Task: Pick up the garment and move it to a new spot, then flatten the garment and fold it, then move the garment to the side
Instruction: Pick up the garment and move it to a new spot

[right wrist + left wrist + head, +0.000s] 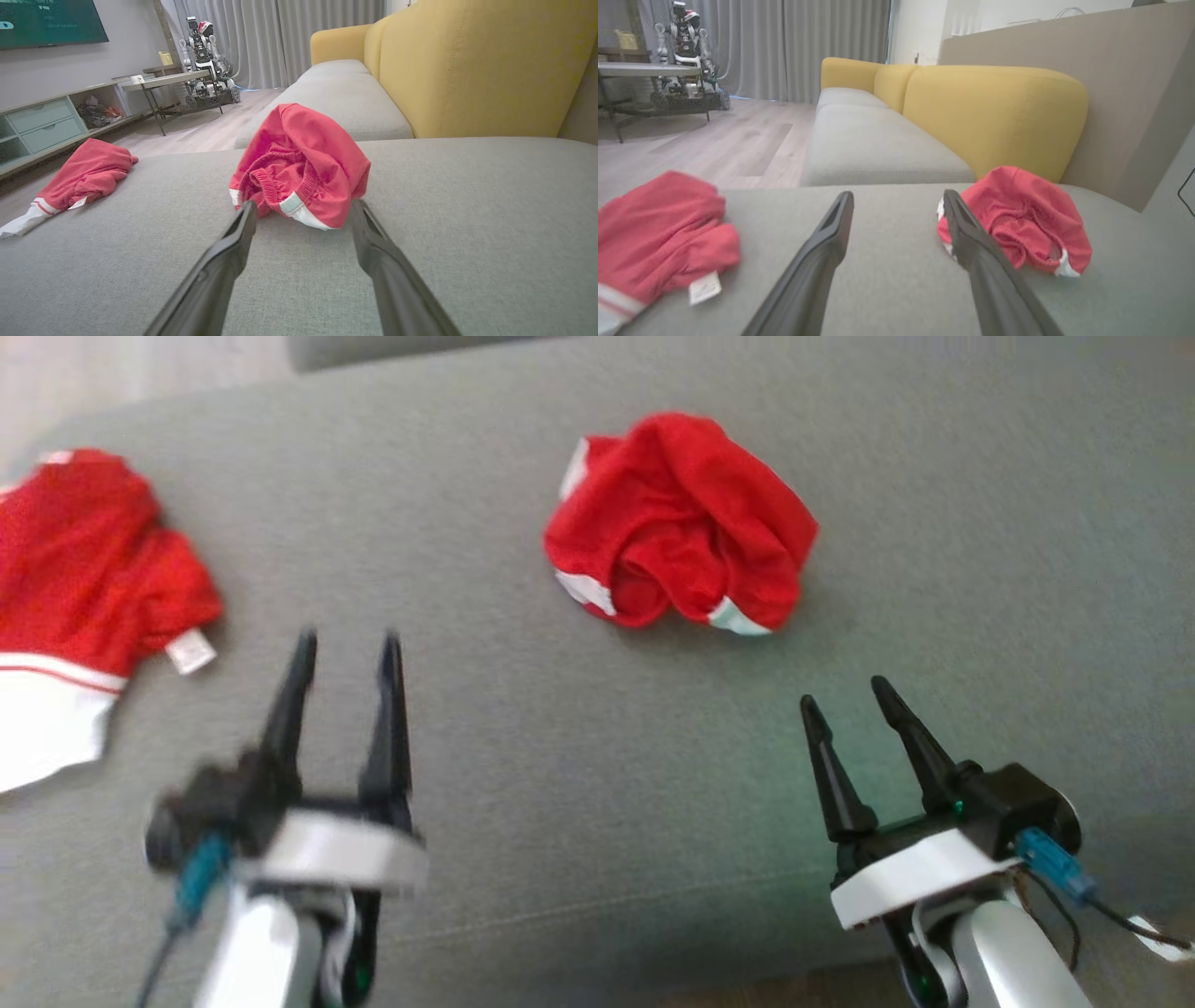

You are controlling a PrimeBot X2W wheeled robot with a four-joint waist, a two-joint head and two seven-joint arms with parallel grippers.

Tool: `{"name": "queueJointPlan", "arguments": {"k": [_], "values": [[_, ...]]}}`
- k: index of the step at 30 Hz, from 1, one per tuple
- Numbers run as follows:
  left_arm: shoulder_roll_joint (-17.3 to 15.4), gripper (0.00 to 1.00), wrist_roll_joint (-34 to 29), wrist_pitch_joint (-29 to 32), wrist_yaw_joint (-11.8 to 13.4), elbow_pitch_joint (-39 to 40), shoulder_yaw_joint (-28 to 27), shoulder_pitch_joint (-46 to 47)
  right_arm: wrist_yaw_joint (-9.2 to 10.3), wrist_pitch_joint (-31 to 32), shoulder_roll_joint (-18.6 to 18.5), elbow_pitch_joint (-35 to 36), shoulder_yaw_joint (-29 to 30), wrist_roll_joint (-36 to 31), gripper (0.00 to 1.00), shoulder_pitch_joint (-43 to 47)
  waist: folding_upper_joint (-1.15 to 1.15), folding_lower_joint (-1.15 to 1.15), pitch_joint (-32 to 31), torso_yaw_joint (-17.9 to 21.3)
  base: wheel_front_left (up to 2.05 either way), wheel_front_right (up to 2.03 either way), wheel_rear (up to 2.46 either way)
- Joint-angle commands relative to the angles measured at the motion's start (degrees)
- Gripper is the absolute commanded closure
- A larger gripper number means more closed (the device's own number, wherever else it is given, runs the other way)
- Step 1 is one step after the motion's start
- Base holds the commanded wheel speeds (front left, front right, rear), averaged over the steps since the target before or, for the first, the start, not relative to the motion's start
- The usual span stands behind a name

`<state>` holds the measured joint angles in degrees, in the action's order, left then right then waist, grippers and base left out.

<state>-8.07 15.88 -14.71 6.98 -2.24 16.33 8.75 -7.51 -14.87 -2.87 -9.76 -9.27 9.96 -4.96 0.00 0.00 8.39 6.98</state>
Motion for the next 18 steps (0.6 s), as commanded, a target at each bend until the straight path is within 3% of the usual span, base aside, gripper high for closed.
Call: {"name": "queueJointPlan", "arguments": {"k": [1,7,9,13,18], "values": [[1.1,0.0,-1.8,-0.3,-0.3,3.6,-3.3,-2.3,0.02,-0.1,0.0,1.5,-0.5,-0.7,0.0,0.4,0.0,0.0,-4.0,-3.8,0.0,0.0,0.0],[3.0,0.0,-7.1,-0.3,-2.2,5.9,-3.8,-9.9,0.02,-0.1,0.0,1.4,1.2,-1.9,0.0,3.2,0.0,0.0,-6.7,-5.8,0.0,0.0,0.0],[4.0,0.0,-10.4,-0.3,-0.4,6.8,-5.0,-14.1,0.02,-0.1,0.0,2.5,2.0,-2.3,0.0,5.3,0.0,0.0,-8.0,-6.4,0.0,0.0,0.0],[4.7,0.0,-10.6,-0.3,1.8,7.8,-6.6,-17.4,0.02,-0.1,0.0,3.9,4.0,-1.4,0.0,6.8,0.0,0.0,-8.9,-6.8,0.0,0.0,0.0],[5.0,0.0,-10.1,-0.3,1.9,8.2,-7.5,-19.4,0.02,-0.1,0.0,4.5,4.7,-1.2,0.0,8.1,0.0,0.0,-9.7,-6.9,0.0,0.0,0.0]]}}
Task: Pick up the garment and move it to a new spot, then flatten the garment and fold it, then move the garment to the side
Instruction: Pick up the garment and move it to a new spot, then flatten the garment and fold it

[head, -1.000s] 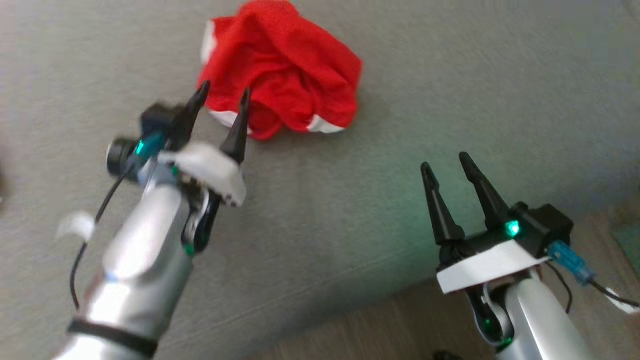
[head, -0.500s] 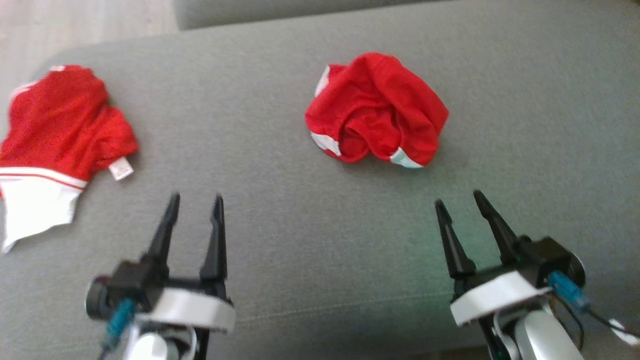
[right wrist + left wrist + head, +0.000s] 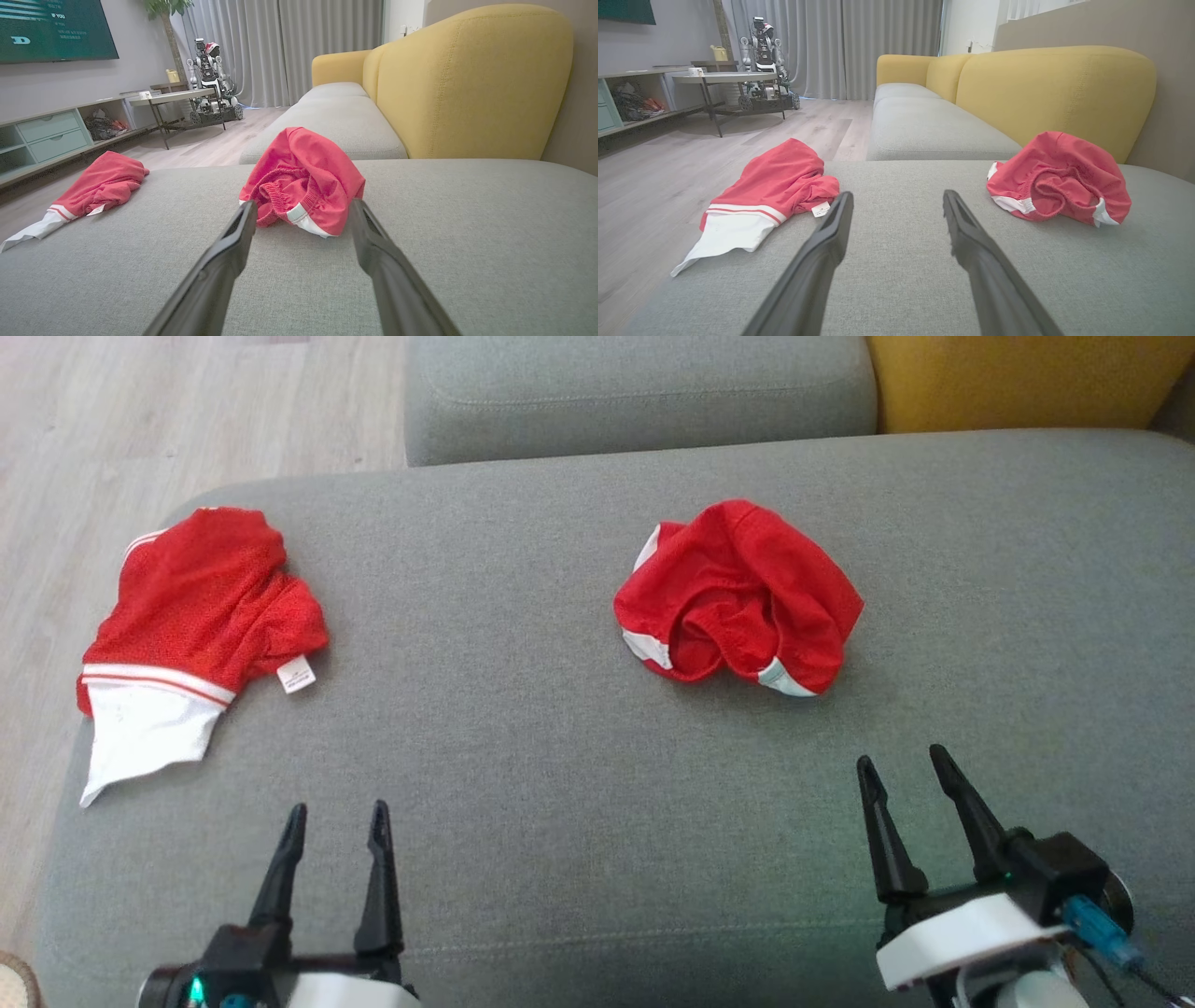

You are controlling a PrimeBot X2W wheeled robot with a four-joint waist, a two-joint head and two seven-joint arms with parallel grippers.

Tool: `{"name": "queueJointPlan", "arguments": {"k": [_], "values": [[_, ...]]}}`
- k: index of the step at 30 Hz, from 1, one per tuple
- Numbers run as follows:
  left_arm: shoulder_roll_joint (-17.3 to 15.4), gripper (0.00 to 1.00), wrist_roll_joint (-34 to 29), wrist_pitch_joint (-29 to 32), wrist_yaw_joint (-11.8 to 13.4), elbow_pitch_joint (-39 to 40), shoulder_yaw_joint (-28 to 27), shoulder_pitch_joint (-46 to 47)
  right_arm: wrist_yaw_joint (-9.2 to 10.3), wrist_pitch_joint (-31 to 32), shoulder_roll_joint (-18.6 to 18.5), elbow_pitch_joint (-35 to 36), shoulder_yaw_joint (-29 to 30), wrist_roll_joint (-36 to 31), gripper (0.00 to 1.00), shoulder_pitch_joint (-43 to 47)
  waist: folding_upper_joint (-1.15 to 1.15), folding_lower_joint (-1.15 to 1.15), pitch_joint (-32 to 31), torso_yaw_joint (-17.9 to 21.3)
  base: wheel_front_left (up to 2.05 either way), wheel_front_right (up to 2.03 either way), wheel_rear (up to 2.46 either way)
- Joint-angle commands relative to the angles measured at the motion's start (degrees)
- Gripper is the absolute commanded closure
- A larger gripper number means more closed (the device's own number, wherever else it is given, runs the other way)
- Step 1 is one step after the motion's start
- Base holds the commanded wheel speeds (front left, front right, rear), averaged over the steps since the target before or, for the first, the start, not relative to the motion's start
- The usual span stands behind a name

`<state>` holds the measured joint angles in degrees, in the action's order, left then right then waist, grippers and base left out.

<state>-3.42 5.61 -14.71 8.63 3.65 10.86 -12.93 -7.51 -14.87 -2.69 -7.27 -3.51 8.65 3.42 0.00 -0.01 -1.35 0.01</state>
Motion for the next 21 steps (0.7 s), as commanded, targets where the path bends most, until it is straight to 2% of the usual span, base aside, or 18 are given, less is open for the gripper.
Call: {"name": "queueJointPlan", "arguments": {"k": [1,21], "values": [[0.4,0.0,0.2,-0.3,0.2,2.3,-2.1,2.1,0.02,-0.1,-0.2,2.1,-1.1,0.1,0.0,-0.2,0.0,0.01,-0.1,0.1,0.0,0.0,0.0],[0.5,0.0,0.3,-0.3,0.8,2.4,-1.4,1.7,0.02,-0.1,-0.2,2.6,-1.6,-0.8,0.0,0.3,0.0,0.01,-0.5,1.1,0.0,0.0,0.0]]}}
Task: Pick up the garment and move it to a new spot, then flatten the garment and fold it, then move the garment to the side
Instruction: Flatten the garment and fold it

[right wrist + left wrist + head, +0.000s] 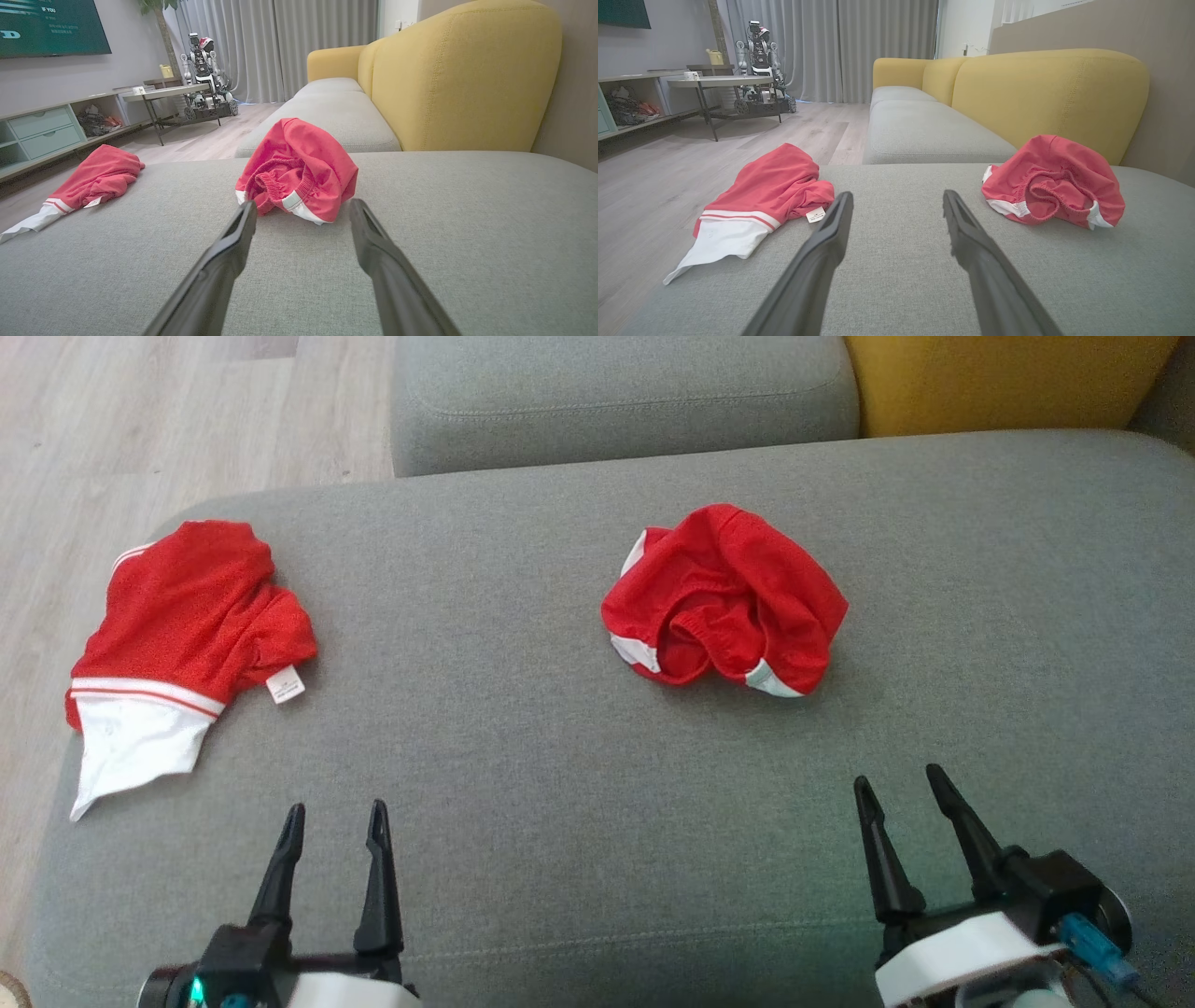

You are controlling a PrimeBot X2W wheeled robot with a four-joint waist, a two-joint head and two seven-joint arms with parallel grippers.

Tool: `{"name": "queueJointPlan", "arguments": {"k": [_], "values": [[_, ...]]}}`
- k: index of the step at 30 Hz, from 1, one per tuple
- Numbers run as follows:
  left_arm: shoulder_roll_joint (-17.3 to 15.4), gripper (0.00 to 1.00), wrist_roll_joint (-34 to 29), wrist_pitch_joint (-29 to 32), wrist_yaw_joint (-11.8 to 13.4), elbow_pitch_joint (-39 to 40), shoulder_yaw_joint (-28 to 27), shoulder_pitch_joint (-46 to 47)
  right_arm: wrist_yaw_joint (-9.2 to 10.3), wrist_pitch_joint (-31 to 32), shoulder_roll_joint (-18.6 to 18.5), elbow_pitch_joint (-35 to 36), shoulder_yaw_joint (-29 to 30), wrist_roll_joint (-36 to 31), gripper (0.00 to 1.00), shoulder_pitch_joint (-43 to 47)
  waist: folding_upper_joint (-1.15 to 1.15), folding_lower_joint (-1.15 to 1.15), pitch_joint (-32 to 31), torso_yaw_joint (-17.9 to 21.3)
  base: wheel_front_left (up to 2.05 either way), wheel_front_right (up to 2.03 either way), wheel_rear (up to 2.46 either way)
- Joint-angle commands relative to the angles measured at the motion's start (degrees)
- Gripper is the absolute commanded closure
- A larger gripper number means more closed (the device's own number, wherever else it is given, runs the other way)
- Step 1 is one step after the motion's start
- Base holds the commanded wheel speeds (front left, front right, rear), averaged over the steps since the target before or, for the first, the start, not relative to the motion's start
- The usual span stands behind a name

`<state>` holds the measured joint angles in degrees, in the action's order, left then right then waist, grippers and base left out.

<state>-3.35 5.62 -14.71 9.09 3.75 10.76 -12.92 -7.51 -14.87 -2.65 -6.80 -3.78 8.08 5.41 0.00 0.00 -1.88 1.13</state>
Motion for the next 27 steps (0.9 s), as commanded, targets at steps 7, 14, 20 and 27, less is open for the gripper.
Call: {"name": "queueJointPlan", "arguments": {"k": [7,14,20,27], "values": [[0.5,0.0,0.6,-0.3,0.5,1.8,-1.1,1.8,0.02,-0.1,-0.2,1.9,-1.2,-0.1,0.0,-1.7,0.0,0.0,0.1,-0.2,0.0,0.0,0.0],[0.5,0.0,0.4,-0.3,0.3,1.3,-0.9,1.9,0.02,-0.1,-0.2,2.1,-1.4,-0.1,0.0,-1.9,0.0,0.0,0.3,-0.2,0.0,0.0,0.0],[0.5,0.0,0.2,-0.3,-4.7,-1.4,0.7,4.6,0.02,-0.1,-0.2,3.1,-2.1,0.0,0.0,-2.5,0.0,0.0,2.3,1.3,0.0,0.0,0.0],[0.5,0.0,-3.0,-0.3,-12.3,-7.6,7.0,18.1,0.02,-0.1,-0.2,6.7,-3.1,1.5,0.0,-6.3,0.0,0.0,10.1,5.3,0.0,0.0,0.0]]}}
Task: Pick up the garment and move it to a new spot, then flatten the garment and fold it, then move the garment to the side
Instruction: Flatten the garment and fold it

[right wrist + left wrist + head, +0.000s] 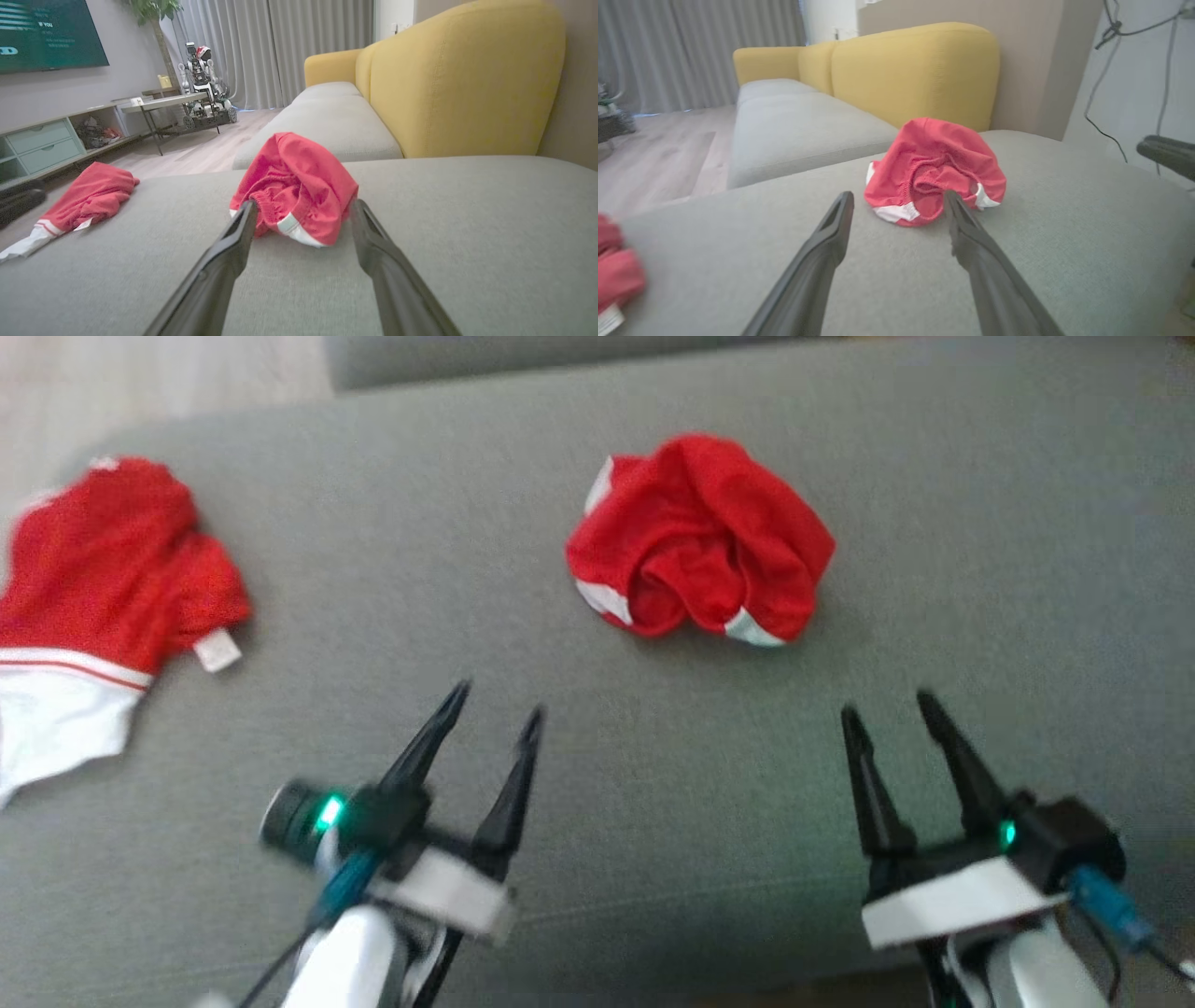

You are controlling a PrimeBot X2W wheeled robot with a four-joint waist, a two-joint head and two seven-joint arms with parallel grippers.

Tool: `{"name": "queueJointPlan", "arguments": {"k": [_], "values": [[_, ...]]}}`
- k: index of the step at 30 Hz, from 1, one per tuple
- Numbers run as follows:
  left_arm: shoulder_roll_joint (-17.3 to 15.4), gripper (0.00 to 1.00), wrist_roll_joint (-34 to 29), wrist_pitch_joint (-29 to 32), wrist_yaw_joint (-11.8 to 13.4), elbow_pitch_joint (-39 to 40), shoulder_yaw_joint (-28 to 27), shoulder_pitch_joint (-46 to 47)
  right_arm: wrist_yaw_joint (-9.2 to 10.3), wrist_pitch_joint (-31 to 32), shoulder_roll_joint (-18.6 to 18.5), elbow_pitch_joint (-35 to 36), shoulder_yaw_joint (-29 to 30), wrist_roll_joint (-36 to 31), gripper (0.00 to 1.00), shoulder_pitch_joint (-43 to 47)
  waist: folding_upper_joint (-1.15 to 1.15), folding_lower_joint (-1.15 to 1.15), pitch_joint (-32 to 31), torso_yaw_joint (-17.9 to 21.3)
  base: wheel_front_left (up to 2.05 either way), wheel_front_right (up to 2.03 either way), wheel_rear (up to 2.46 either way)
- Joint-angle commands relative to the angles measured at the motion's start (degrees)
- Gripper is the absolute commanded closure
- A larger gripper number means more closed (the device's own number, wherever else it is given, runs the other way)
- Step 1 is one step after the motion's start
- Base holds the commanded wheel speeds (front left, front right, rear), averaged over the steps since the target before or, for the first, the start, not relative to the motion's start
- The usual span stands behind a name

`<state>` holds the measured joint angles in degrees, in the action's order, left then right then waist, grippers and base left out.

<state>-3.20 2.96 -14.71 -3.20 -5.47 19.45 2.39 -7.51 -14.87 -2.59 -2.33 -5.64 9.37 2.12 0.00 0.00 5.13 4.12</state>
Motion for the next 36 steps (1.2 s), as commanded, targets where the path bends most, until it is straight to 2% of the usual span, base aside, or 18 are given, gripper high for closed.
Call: {"name": "queueJointPlan", "arguments": {"k": [1,6,13,19,25,26,27,28,29,30,31,36], "values": [[0.3,0.0,-1.0,-0.3,-0.9,-0.2,-0.5,5.1,0.02,-0.1,-0.3,2.7,-1.3,0.5,0.0,-3.6,0.0,0.0,4.2,3.0,0.0,0.0,0.0],[0.1,0.0,-3.5,-0.3,-3.2,-9.8,5.4,16.7,0.02,-0.1,-0.3,4.8,-1.6,0.8,0.0,-5.9,0.0,0.0,8.9,6.9,0.0,0.0,0.0],[0.2,0.0,-3.5,3.2,-4.0,-20.3,10.3,28.9,0.02,-0.1,-0.3,6.6,-1.4,2.2,0.0,-7.7,0.0,0.0,13.4,12.4,0.0,0.0,0.0],[-0.3,0.0,-4.2,4.7,-4.2,-25.0,13.5,35.0,0.02,-0.1,-0.3,6.9,-1.4,3.7,0.0,-8.2,0.0,0.0,15.4,15.9,0.0,0.0,0.0],[-1.9,0.0,-3.4,7.2,-4.2,-27.9,14.6,36.5,0.02,-0.1,-0.3,6.9,-1.5,4.8,0.0,-8.3,0.0,0.0,15.2,18.3,0.0,0.0,0.0],[-2.2,0.18,-3.3,7.4,-4.1,-28.1,14.5,36.5,0.02,-0.1,-0.3,6.9,-1.6,4.9,0.0,-8.2,0.0,0.0,15.0,18.7,0.0,0.0,0.0],[-2.5,0.45,-3.2,7.5,-4.0,-28.2,14.4,36.4,0.02,-0.1,-0.3,6.9,-1.7,5.0,0.0,-8.2,0.0,0.0,14.9,19.0,0.0,0.0,0.0],[-2.5,0.45,-3.2,7.5,-4.0,-28.2,14.4,36.4,0.02,-0.1,-0.3,6.9,-1.7,5.0,0.0,-8.2,0.0,0.0,14.9,19.0,0.0,0.0,0.0],[-2.8,0.62,-3.1,7.5,-4.0,-28.2,14.3,36.3,0.02,-0.1,-0.3,6.8,-1.8,5.2,0.0,-8.2,0.0,0.0,14.8,19.3,0.0,0.0,0.0],[-3.0,0.84,-3.0,7.5,-3.9,-28.1,14.3,36.2,0.02,-0.1,-0.3,6.8,-1.8,5.4,0.0,-8.1,0.0,0.0,14.6,19.6,0.0,0.0,0.0],[-3.3,1.0,-2.9,7.5,-3.9,-28.1,14.2,36.1,0.02,-0.1,-0.3,6.8,-1.8,5.6,0.0,-8.0,0.0,0.0,14.5,19.9,0.0,0.0,0.0],[-4.4,1.0,-1.3,8.3,-4.0,-28.8,14.2,35.7,0.02,-0.1,-0.3,6.6,-1.8,6.2,0.0,-7.7,0.0,0.0,13.1,21.0,0.0,0.0,0.0]]}}
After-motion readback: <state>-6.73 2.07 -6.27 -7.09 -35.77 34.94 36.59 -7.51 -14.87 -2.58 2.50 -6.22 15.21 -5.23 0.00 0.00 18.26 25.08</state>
